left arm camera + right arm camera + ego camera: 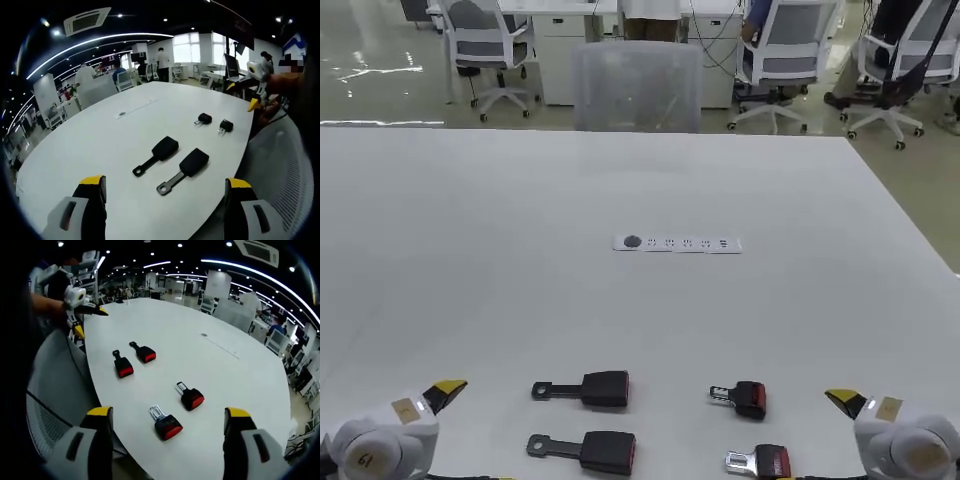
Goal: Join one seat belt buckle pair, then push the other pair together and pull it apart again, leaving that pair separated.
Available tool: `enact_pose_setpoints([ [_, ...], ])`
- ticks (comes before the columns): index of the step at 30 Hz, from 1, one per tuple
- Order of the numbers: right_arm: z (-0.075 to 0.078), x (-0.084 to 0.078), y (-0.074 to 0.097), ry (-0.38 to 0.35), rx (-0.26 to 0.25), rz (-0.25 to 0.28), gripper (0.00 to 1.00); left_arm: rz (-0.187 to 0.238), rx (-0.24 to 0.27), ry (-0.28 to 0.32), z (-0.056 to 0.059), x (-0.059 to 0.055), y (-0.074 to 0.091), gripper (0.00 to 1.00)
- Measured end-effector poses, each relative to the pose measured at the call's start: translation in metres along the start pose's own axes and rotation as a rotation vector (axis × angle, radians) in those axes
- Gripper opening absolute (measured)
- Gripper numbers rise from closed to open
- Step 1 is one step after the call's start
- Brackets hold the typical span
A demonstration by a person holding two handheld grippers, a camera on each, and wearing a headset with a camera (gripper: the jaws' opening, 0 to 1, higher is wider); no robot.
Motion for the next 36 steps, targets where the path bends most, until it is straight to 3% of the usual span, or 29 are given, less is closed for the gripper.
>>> enact_pose_setpoints([
  [11, -0.006, -0.001, -0.003, 0.014, -0.008, 0.0, 0.91, -0.015, -0.019, -0.009, 0.004, -0.005, 0.0, 0.99],
  [17, -0.01, -0.003, -0.003, 0.012, -0.017, 0.003, 0.92, 0.001, -0.014, -0.014, 0.002, -0.002, 0.001, 0.95],
  [29, -0.011, -0.001, -0.006, 0.014, -0.018, 0.009, 0.88, -0.025, -0.042, -0.077, 0.01, 0.003, -0.004, 0.95],
  [36, -0.009, -0.005, -0.009, 0.07, -0.013, -0.022, 0.84, -0.039, -0.057, -0.132, 0.013, 0.006, -0.014, 0.85],
])
Point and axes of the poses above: the centre of the closed fingertips' face, and the gripper's own axes: y roughly backward along the fingers, z roughly to its right, x roughly out of its top, the point moved 5 cm from there along y, roughly backward along the fingers, and after that the axes turned 8 degrees about -z, right-handed, at the moved point
